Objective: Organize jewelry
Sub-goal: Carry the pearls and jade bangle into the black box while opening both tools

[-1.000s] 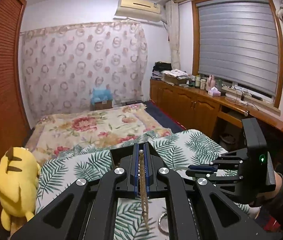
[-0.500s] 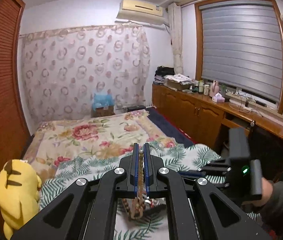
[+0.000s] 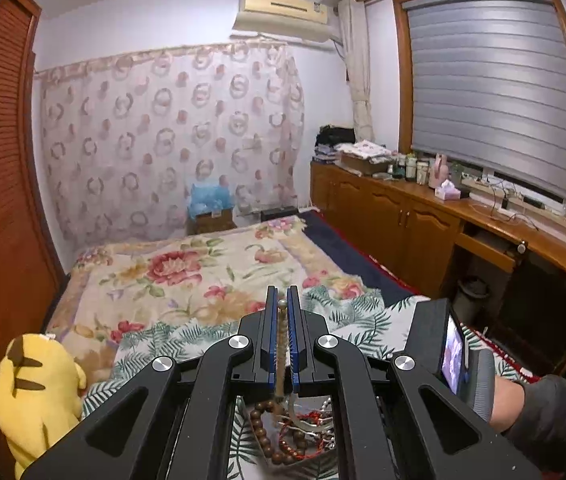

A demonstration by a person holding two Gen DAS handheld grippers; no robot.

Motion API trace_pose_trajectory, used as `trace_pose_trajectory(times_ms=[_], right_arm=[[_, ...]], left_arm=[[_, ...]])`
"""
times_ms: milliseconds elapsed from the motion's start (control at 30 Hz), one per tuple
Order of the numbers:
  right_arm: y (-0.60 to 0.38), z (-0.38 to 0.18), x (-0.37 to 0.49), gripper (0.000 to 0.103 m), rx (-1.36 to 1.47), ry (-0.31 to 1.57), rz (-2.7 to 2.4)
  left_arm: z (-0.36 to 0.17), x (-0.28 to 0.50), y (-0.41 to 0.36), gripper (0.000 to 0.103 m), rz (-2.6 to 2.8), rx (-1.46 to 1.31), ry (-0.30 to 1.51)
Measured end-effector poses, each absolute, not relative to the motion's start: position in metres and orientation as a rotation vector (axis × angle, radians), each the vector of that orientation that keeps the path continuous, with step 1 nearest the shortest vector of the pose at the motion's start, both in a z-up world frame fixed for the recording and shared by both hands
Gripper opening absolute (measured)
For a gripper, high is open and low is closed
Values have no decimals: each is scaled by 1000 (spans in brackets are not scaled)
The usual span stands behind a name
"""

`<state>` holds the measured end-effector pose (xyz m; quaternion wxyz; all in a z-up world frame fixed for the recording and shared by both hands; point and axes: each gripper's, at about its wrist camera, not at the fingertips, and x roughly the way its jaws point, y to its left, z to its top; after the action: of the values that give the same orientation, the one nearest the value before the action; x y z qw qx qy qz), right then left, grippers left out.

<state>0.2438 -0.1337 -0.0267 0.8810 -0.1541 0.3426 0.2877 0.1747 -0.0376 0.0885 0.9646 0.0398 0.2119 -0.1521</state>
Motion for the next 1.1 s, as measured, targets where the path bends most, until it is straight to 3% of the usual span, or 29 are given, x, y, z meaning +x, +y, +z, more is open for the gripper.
trace_pose_trajectory(times_ms=[400,533,1100], right_arm=[[-137,-25,248,10,-294,687,574],[-147,-21,244,21,-244,684,571],[-162,-18,220,24,-171,693,582]], left_arm=[[48,195,-29,4,-319,58,512],[36,192,-29,4,-334,53,532],[-36,183,-43,4,-355,61,685]])
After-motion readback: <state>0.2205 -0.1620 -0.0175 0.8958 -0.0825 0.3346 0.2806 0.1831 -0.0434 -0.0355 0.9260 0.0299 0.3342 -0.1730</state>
